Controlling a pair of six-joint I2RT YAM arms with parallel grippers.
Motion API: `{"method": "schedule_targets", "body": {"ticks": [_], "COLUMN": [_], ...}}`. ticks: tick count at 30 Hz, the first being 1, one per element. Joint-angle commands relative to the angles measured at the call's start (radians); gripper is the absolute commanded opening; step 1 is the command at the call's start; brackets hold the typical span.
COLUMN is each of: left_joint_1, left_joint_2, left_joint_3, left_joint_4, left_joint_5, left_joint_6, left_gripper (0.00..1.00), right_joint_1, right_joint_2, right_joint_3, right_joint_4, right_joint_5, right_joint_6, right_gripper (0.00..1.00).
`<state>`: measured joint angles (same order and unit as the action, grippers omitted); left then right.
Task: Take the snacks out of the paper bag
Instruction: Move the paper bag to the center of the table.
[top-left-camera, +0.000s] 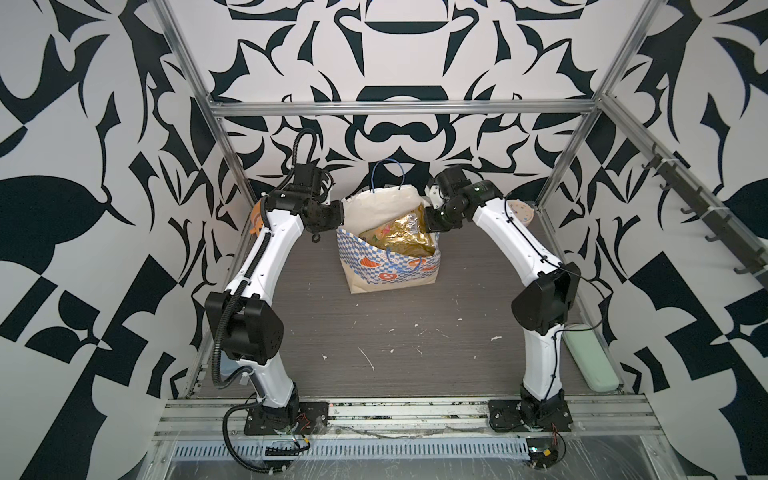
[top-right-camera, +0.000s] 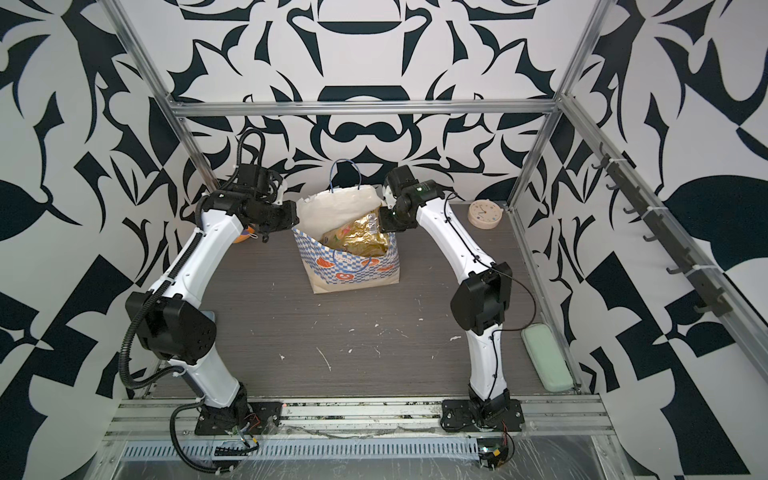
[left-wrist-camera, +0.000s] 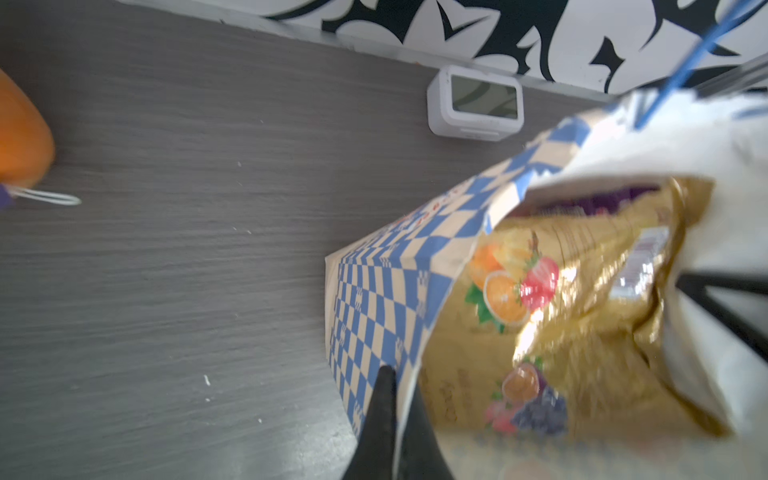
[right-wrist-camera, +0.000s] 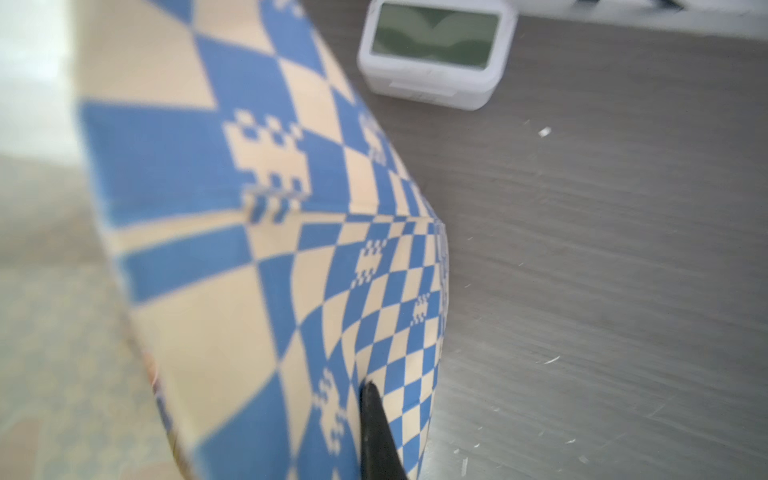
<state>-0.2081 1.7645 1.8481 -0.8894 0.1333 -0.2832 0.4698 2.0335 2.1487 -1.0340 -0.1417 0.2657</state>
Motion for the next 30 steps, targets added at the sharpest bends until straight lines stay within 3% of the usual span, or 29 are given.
{"method": "schedule_targets", "body": {"ticks": [1,5,9,14,20,26,30], "left_joint_1": [0.018,0.018,0.016,0.009,0.002,0.001,0.001], "left_joint_2": [0.024,0.050,0.020,-0.084,-0.084,-0.090,-0.115], "left_joint_3": [0.097,0.114,0.040,-0.079,-0.077,-0.053,-0.079], "left_joint_4": [0.015,0.007,0.012,0.057,0.010,0.013,0.032], "left_joint_5": [-0.002,0.062,0.098,0.118,0.123,0.130,0.131], "left_joint_6": [0.034,0.031,0.008,-0.039,-0.046,-0.037,-0.034], "left_gripper": [0.00,0.00,0.00,0.00,0.00,0.00,0.00], "right_joint_1": [0.071,0.072,0.058,0.041,0.022,0.025,0.098], "right_joint_2": [-0.084,-0.146,-0.172,-0.180,-0.125,-0.219,-0.272], "right_joint_3": [-0.036,-0.142,-0.162,-0.106,0.013,0.016,0.045], "right_joint_4": [0.054,0.101,0.101,0.079,-0.034,0.014,0.088], "right_joint_5": [-0.061,0.051,0.173,0.283,0.321,0.292,0.226], "right_joint_6": [0.060,0.115,0.129,0.095,0.076,0.109,0.085], "right_gripper": [0.00,0.00,0.00,0.00,0.00,0.32,0.41]}}
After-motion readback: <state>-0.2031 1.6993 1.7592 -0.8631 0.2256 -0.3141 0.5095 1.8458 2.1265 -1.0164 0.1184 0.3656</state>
